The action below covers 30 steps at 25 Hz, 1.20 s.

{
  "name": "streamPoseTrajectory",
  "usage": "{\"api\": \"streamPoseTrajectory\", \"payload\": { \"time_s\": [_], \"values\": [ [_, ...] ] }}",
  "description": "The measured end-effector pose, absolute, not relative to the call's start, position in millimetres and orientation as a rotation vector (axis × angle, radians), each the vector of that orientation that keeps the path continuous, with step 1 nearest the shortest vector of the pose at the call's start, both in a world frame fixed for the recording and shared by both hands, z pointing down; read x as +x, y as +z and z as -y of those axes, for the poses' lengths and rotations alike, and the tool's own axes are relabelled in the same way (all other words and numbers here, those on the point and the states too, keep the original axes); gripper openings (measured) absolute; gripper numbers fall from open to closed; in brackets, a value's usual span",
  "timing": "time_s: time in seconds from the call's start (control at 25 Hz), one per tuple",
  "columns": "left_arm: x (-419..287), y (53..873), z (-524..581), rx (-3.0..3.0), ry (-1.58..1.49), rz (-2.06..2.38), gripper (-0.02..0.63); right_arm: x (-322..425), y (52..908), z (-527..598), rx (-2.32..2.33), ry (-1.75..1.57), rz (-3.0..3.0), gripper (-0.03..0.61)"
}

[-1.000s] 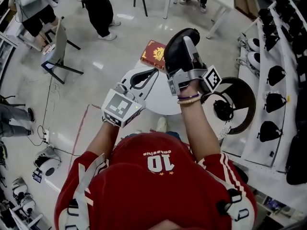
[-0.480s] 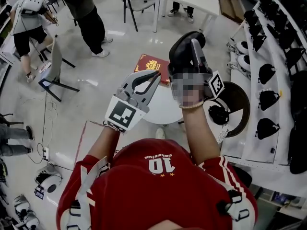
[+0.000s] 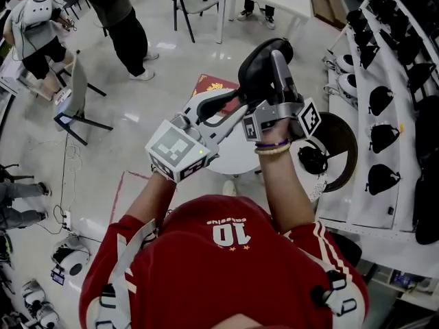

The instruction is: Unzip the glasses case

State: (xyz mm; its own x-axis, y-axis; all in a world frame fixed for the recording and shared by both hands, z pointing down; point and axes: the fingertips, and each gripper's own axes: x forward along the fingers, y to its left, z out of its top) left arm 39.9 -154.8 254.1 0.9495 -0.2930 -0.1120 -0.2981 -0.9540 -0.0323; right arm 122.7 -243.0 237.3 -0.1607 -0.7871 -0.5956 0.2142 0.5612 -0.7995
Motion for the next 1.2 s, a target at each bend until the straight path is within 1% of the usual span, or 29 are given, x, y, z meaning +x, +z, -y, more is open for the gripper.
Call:
{"api": "streamPoseTrajectory", "payload": {
  "time_s": [0.36,0.52,0.68,0.76,0.96,1.2],
  "values": [
    [44,251,156,-3.187,0.156,-0.395,0.101,114,219,234,-0.499,-0.879,-1.581,0.23],
    [46,251,160,-3.17,0.091,-0.403,0.1,114,215,236,-0.501,-0.866,-1.595,0.23],
    [44,256,158,-3.112,0.004,-0.438,0.046,107,214,235,-0.519,-0.846,-1.621,0.23],
    [41,257,156,-3.102,-0.003,-0.439,0.035,104,215,235,-0.526,-0.84,-1.624,0.23],
    [38,260,156,-3.108,-0.018,-0.422,0.023,99,213,234,-0.529,-0.823,-1.655,0.23],
    [30,255,156,-3.215,0.061,-0.35,0.02,98,202,227,-0.481,-0.765,-1.761,0.222]
  ]
}}
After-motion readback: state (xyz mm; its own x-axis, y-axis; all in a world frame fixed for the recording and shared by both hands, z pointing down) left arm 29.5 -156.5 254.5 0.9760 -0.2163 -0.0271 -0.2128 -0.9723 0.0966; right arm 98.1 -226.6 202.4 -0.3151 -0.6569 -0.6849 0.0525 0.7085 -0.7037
